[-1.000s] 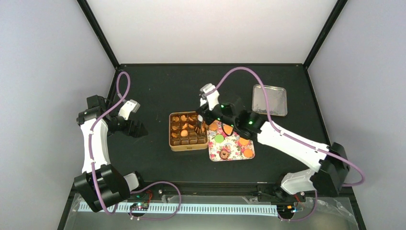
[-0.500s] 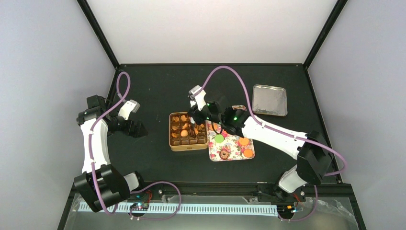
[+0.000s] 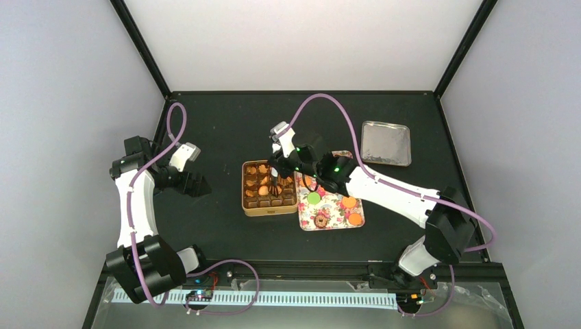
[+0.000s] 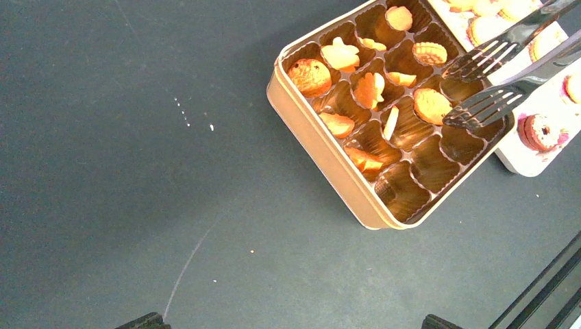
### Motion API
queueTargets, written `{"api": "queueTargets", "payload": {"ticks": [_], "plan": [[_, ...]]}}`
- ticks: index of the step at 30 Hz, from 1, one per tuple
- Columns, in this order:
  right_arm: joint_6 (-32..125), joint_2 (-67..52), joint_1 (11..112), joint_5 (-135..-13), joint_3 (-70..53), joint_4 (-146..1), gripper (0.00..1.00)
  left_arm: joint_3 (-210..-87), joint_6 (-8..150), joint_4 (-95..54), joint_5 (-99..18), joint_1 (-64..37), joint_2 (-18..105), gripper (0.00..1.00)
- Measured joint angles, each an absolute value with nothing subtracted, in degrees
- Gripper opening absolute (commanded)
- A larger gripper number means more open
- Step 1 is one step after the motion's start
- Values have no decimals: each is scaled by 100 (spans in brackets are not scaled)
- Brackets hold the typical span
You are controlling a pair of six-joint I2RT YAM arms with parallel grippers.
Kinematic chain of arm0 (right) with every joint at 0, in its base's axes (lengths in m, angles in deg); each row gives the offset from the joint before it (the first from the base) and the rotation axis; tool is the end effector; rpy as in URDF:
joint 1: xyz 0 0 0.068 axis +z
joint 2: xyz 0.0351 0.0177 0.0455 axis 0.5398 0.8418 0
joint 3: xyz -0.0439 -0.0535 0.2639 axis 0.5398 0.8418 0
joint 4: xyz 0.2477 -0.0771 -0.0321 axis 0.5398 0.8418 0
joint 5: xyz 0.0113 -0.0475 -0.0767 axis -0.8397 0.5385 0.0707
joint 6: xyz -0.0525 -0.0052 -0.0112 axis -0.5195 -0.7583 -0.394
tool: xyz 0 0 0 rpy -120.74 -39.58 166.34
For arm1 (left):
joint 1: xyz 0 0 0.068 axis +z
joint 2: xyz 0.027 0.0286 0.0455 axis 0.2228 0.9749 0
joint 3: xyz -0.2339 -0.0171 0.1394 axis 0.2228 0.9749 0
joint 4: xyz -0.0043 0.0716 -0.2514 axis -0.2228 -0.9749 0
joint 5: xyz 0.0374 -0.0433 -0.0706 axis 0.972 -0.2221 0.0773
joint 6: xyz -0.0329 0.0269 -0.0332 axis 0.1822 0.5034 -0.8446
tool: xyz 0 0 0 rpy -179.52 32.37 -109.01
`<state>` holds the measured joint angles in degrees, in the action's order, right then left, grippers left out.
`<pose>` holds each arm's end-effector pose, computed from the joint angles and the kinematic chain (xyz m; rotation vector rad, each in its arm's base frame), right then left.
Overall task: Pack the cookies
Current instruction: Place the fake cookies in the empty pocket of the box, then pick up the fake cookies from the plate.
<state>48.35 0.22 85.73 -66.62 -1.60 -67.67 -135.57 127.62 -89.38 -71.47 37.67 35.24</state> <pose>0.2182 0.2902 0.3050 -0.7791 1.9232 0.6783 0.1866 0.0614 0.2842 0.5573 2.4230 -0.5358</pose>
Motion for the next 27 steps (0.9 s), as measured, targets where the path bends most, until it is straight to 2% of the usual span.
{"api": "queueTargets", "payload": {"ticks": [27], "plan": [[4544,333,8691,-6885,-645,-6773,32,-13557,12762,-8938,-7099,3767,3524,99]]}}
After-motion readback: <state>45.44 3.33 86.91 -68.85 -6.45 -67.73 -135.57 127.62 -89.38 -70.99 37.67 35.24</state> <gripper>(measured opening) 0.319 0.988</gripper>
